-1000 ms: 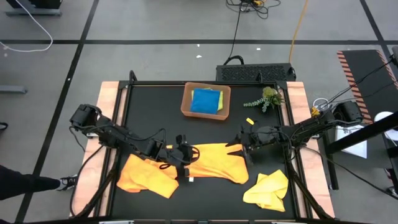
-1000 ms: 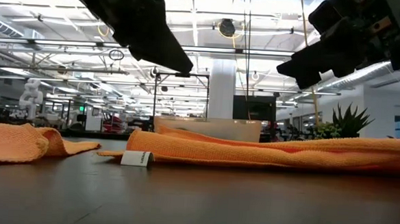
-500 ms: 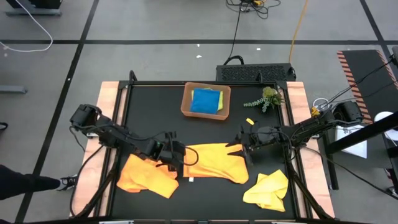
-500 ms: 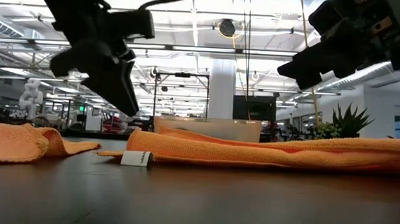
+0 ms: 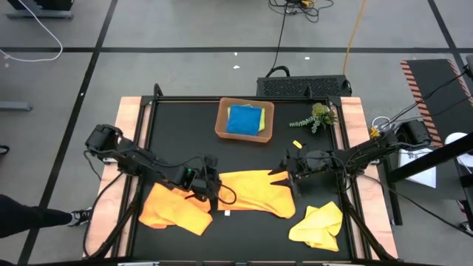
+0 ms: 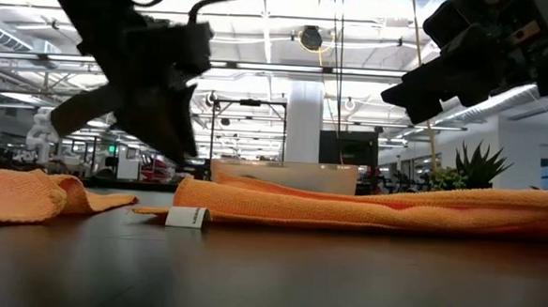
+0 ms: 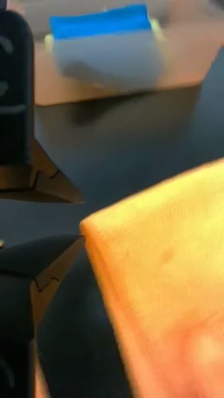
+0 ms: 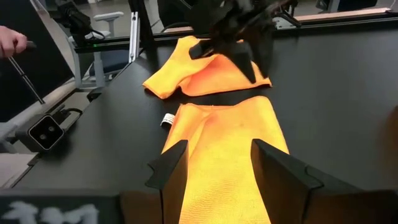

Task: Fold microfiber towels
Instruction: Fold the orange microfiber towel

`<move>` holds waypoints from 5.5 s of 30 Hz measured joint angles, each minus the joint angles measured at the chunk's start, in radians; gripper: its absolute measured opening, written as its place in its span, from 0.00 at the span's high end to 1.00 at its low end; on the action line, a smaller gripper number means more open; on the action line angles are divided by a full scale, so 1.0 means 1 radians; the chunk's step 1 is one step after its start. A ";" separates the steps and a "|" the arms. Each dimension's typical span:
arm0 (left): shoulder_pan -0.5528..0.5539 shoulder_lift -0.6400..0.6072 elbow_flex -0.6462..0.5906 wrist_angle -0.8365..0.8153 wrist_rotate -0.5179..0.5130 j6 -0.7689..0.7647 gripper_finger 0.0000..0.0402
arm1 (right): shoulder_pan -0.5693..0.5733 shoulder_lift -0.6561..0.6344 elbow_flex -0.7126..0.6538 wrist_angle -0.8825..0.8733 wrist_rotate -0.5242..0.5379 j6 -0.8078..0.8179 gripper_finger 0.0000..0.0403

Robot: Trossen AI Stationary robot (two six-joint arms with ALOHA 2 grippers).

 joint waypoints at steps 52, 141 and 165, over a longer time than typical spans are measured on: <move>0.333 0.084 -0.005 0.088 0.493 -0.247 0.97 | 0.033 0.000 0.000 0.005 0.016 0.018 0.58; 0.093 0.093 0.023 0.150 0.365 -0.320 0.85 | -0.074 0.290 -0.003 -0.018 0.120 0.091 0.58; -0.145 0.019 0.025 0.098 0.400 -0.519 0.96 | -0.077 0.290 -0.003 -0.017 0.173 0.126 0.58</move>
